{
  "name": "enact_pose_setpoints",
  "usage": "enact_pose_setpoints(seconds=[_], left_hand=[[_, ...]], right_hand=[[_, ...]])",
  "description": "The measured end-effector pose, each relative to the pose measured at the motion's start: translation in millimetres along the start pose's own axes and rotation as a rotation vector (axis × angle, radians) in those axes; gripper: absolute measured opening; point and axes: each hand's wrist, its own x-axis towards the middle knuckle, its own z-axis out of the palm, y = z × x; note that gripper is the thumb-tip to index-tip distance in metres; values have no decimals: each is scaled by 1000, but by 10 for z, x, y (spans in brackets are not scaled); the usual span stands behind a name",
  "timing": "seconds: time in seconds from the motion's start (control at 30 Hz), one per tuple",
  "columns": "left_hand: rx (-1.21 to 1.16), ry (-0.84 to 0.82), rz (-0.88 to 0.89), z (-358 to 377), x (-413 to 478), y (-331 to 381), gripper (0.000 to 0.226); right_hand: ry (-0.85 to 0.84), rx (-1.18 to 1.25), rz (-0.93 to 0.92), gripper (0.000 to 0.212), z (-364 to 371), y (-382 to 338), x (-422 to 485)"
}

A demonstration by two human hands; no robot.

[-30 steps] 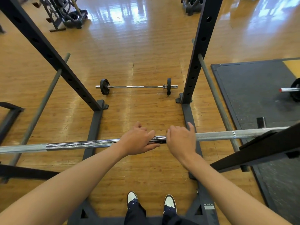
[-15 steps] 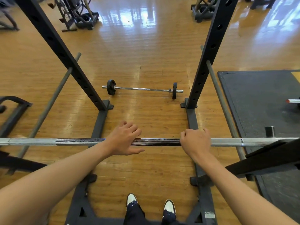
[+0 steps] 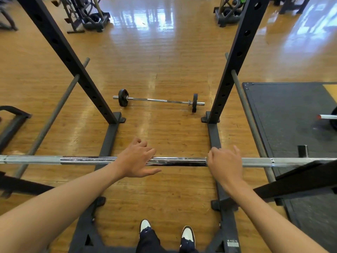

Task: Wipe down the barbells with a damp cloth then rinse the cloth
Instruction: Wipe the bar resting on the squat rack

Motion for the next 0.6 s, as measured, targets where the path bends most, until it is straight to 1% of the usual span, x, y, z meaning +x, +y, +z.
enact_pose_setpoints(seconds=[0.07, 0.13, 0.17, 0.2, 0.23, 0.27, 0.33, 0.4, 0.47, 0.5, 0.53, 0.6], left_hand=[[-8, -3, -7, 6, 2, 0, 68], [-7, 0, -6, 8, 2, 7, 65], [-5, 10, -6, 8, 2, 9, 64], [-3, 17, -5, 9, 0, 12, 63], [-2, 20, -5, 7, -3, 12, 62], [-2, 18, -4, 7, -5, 7, 61], [-5, 6, -3, 15, -7, 0, 61], [-12, 12, -10, 24, -6, -5, 61], [-16, 8, -16, 30, -1, -6, 61], [-18, 8, -17, 34, -1, 2, 60], [-17, 16, -19, 41, -1, 6, 60], [-6, 28, -25, 34, 6, 11, 59]], right_hand=[[-97, -4, -25, 41, -16, -299, 81], [-120, 26, -94, 45, 33, -586, 53], [-90, 58, -132, 46, 67, -704, -3], [-48, 90, -170, 41, 108, -770, -88], [-3, 106, -226, 33, 152, -766, -189], [50, 110, -290, 25, 208, -669, -278], [105, 101, -378, 29, 249, -322, -352], [137, 88, -330, 29, 190, -44, -335], [136, 66, -194, 26, 105, -49, -260], [122, 65, -120, 30, 71, -141, -208], [96, 66, -64, 34, 57, -260, -143], [-19, 39, -48, 37, 35, -538, -24]])
